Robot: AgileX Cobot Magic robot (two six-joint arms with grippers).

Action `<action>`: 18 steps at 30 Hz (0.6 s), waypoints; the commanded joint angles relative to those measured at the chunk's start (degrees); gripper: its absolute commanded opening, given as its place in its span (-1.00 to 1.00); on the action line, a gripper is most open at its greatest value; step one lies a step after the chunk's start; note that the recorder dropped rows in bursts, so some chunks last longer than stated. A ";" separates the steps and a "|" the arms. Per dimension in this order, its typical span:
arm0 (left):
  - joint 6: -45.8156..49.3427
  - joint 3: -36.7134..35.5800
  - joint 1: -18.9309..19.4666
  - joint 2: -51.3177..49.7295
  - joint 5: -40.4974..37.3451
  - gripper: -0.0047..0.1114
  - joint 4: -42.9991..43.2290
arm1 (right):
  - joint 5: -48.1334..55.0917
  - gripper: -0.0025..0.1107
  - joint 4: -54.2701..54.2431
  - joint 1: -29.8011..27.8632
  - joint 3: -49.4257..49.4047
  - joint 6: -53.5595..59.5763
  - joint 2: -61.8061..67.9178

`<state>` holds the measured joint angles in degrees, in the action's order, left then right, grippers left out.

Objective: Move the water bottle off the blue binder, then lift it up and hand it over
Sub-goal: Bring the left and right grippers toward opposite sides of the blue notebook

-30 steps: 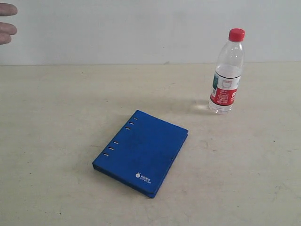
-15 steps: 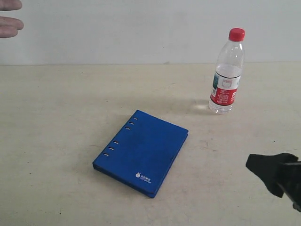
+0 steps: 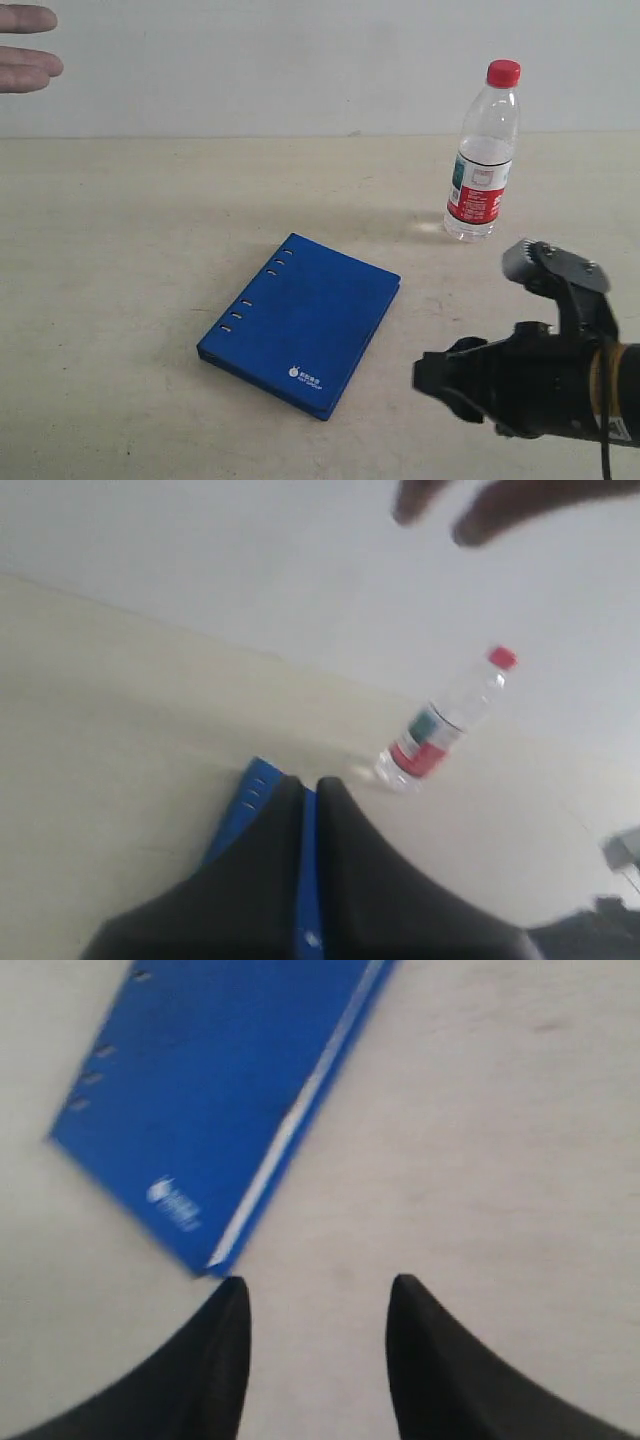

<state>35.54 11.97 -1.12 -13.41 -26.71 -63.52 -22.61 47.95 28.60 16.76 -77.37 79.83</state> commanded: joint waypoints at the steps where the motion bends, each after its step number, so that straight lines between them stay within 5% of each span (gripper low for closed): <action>1: 28.25 1.07 -0.09 -16.26 -8.62 -0.84 -22.50 | -18.10 -0.50 30.43 -0.12 3.67 -17.72 1.63; 8: 48.21 1.07 -0.09 -44.92 -12.77 -0.84 -35.21 | -7.83 -0.50 34.49 -0.12 5.68 -21.20 0.69; 12: 54.67 4.06 -0.09 -58.62 -17.77 -0.65 -36.42 | -4.76 -0.49 34.19 -0.02 5.68 -25.78 1.41; 18: 56.25 14.37 -0.09 -76.62 -25.38 -0.02 -36.42 | -13.55 0.20 28.44 -0.02 6.30 -19.05 3.69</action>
<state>90.61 21.96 -1.12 -83.56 -48.88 -98.86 -35.24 79.02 28.60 22.27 -99.06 82.99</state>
